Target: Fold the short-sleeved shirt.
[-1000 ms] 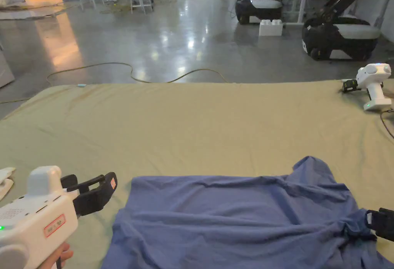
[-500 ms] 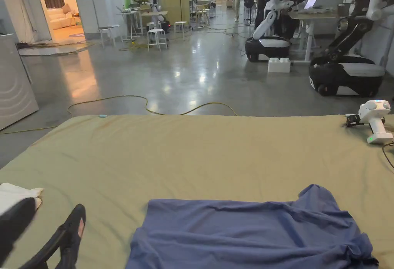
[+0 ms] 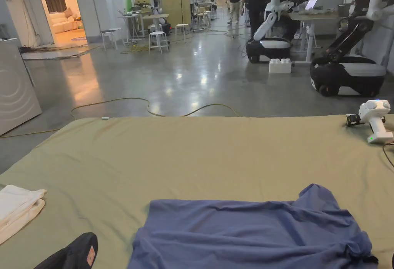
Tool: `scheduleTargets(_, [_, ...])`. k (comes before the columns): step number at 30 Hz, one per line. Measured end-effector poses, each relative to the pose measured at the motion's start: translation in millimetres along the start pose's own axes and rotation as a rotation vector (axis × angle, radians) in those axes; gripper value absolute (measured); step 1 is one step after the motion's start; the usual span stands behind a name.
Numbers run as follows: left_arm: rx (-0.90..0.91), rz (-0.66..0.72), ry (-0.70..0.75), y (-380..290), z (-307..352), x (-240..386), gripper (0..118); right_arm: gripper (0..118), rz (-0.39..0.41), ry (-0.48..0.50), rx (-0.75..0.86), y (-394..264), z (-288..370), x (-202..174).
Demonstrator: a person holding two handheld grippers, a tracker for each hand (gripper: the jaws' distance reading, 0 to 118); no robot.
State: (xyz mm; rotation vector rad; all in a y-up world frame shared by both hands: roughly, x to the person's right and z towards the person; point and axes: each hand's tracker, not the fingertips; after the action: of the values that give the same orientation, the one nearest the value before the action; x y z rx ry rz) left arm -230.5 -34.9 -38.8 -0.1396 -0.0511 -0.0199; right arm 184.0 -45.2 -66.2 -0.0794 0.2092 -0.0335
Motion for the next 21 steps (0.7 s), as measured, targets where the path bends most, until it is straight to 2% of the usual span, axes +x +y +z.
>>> scheduleTargets(2, [-0.046, 0.015, -0.005, -9, -13, -5, 0, 0, -0.066, 0.012, -0.011, -3, -6, 10])
scheduleTargets(6, [-0.248, 0.132, -0.069, -41, -68, -32, 1, 0, -0.119, -0.018, -0.060, -14, -10, 18])
scheduleTargets(7, [-0.284, 0.152, -0.125, -57, -86, -42, 3, 0, -0.141, -0.022, -0.079, -18, -13, 22])
scheduleTargets(8, [-0.349, 0.166, -0.132, -74, -107, -48, 11, 0, -0.166, -0.025, -0.106, -23, -18, 27])
scheduleTargets(9, [-0.401, 0.158, -0.120, -87, -124, -54, 38, 0, -0.180, -0.031, -0.125, -27, -21, 30])
scheduleTargets(10, [-0.444, 0.155, -0.126, -104, -145, -59, 59, 0, -0.189, -0.038, -0.153, -32, -24, 34])
scheduleTargets(11, [-0.492, 0.168, -0.113, -121, -167, -65, 69, 0, -0.197, -0.045, -0.180, -37, -29, 40])
scheduleTargets(15, [-0.643, 0.274, -0.061, -170, -233, -82, 69, 0, -0.251, -0.085, -0.246, -51, -41, 59])
scheduleTargets(17, [-0.699, 0.237, 0.017, -192, -259, -86, 69, 0, -0.271, -0.111, -0.265, -57, -45, 70])
scheduleTargets(21, [-0.784, 0.217, 0.022, -215, -282, -83, 65, 0, -0.302, -0.155, -0.310, -67, -55, 86])
